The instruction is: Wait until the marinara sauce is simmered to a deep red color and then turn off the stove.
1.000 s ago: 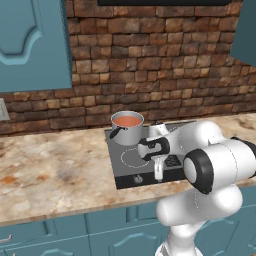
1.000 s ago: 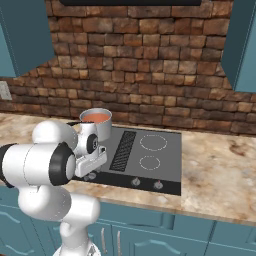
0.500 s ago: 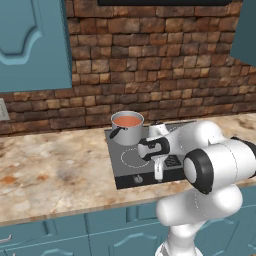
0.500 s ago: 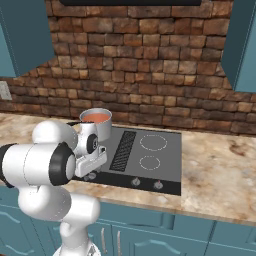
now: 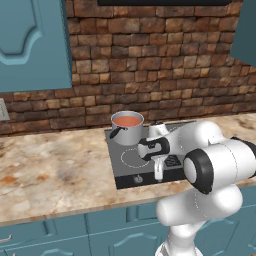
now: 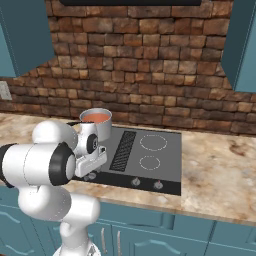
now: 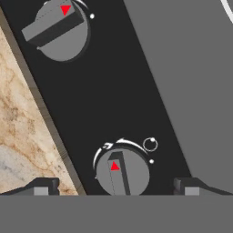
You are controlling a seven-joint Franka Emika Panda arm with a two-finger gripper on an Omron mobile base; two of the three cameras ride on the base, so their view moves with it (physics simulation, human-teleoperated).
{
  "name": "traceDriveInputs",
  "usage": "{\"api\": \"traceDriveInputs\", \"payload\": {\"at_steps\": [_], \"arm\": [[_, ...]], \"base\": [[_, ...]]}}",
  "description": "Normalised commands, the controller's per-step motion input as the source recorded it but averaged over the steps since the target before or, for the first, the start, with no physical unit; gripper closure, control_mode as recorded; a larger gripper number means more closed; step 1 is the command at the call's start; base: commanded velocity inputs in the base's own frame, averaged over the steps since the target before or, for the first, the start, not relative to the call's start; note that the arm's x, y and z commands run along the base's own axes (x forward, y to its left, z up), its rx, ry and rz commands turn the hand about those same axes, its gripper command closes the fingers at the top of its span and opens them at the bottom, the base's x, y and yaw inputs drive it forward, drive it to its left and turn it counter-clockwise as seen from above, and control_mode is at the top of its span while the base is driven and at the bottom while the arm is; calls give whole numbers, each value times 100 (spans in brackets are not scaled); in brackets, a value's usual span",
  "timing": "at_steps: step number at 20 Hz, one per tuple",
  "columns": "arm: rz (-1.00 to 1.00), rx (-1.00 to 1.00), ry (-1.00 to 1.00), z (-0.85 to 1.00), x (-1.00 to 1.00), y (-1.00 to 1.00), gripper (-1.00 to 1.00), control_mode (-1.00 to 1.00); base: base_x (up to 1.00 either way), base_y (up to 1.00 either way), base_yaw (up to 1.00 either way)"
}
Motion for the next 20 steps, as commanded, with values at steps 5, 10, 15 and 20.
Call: {"api": "traceDriveInputs", "payload": {"at_steps": [5, 10, 15, 20], "arm": [[0, 0, 0, 0, 0, 0, -100, -100], [0, 0, 0, 0, 0, 0, -100, -100], [0, 0, 0, 0, 0, 0, -100, -100], [0, 0, 0, 0, 0, 0, -100, -100]], "base": [[0, 0, 0], [0, 0, 0], [0, 0, 0], [0, 0, 0]]}}
